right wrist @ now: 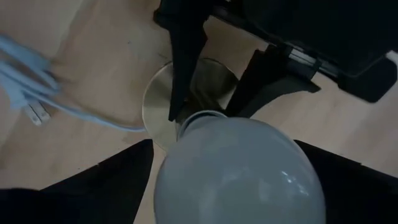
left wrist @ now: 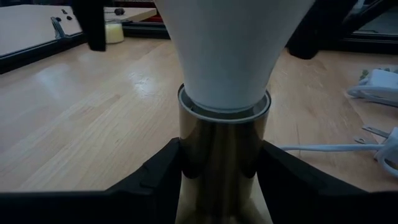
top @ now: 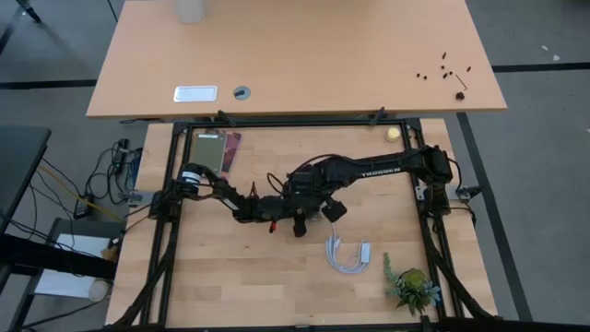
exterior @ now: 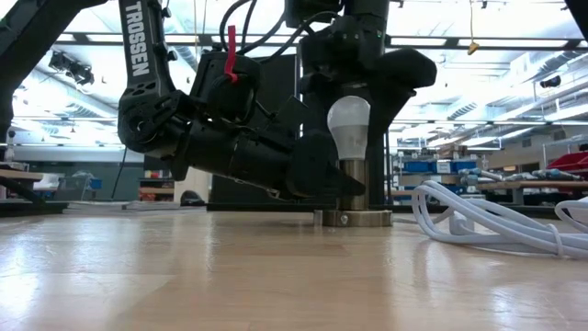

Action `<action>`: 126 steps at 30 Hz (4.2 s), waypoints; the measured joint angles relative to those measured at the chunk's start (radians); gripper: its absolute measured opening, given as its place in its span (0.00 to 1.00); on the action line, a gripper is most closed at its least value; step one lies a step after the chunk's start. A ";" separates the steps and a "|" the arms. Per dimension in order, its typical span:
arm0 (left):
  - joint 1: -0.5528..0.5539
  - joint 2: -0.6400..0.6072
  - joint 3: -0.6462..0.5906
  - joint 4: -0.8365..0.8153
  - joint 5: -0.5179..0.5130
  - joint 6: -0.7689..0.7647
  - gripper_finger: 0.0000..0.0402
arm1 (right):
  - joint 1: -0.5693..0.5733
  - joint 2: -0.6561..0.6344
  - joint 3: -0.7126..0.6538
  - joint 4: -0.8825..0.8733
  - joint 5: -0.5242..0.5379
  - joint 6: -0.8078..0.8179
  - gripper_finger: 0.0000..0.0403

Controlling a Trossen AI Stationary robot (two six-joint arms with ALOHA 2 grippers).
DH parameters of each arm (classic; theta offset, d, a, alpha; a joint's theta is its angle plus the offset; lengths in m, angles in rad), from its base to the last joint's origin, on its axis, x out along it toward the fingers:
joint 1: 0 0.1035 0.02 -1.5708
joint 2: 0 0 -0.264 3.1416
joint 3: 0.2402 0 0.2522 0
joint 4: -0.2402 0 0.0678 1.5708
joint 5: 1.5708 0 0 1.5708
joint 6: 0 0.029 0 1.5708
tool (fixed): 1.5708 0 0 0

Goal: Screw lightbulb
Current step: Insert the white lightbulb into the desk lamp

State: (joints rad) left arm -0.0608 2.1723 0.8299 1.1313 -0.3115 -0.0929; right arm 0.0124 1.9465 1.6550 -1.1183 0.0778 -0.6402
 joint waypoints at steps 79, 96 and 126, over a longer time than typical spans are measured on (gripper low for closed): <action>-0.002 0.002 -0.001 0.012 0.013 -0.040 0.46 | 0.016 -0.010 -0.116 0.164 -0.010 1.435 0.69; -0.002 0.000 -0.002 0.006 0.022 -0.056 0.46 | 0.015 -0.010 -0.120 0.172 0.001 1.784 0.69; 0.002 0.000 0.001 0.002 0.022 -0.050 0.46 | -0.062 -0.007 -0.024 0.027 -0.120 0.746 0.99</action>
State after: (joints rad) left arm -0.0589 2.1719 0.8310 1.1332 -0.2895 -0.1429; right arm -0.0494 1.9395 1.6310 -1.0916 -0.0418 0.1059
